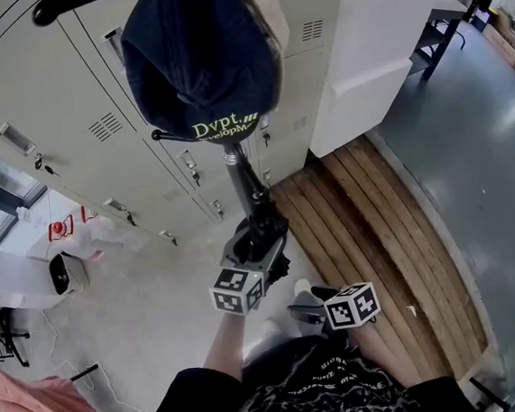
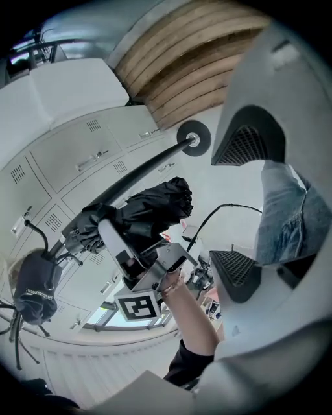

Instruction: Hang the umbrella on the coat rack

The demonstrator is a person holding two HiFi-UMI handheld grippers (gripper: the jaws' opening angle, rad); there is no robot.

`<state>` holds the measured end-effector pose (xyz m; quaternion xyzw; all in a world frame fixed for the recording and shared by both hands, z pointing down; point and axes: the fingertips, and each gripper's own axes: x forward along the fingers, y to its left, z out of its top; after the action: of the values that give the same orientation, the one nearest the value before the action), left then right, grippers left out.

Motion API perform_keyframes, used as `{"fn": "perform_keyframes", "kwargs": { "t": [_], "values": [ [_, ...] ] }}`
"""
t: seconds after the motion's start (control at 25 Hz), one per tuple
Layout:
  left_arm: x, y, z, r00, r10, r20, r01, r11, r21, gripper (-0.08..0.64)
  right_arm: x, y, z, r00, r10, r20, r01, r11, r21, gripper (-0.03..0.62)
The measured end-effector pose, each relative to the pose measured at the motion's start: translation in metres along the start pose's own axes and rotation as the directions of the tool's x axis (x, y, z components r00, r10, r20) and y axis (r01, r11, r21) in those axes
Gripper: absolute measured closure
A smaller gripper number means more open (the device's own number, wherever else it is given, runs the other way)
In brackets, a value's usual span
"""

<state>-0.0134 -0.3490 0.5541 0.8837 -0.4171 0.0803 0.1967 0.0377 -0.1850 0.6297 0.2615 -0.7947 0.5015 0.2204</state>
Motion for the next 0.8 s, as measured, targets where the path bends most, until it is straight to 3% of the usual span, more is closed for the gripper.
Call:
{"fn": "perform_keyframes", "kwargs": {
  "t": [0.12,0.32,0.52,0.68,0.8],
  "values": [
    [0.004,0.005,-0.011,0.999,0.031,-0.028,-0.030,0.999,0.023,0.296,0.003,0.001,0.003,1.000,-0.020,0.015,0.020,1.000,0.000,0.195],
    [0.015,0.017,-0.009,0.995,0.096,0.002,-0.096,0.995,0.041,0.296,-0.005,0.000,0.020,0.993,-0.077,0.086,0.085,0.993,-0.085,0.195],
    [0.025,0.029,-0.016,0.989,0.143,-0.024,-0.141,0.987,0.070,0.296,-0.015,-0.007,0.046,0.966,-0.161,0.201,0.184,0.978,-0.103,0.195],
    [0.031,0.033,-0.015,0.990,0.142,-0.017,-0.140,0.987,0.082,0.296,-0.016,-0.006,0.060,0.953,-0.185,0.240,0.222,0.965,-0.136,0.195],
    [0.037,0.040,-0.021,0.983,0.182,-0.031,-0.179,0.981,0.068,0.296,-0.014,-0.009,0.075,0.937,-0.215,0.277,0.267,0.949,-0.169,0.195]
  ]
}}
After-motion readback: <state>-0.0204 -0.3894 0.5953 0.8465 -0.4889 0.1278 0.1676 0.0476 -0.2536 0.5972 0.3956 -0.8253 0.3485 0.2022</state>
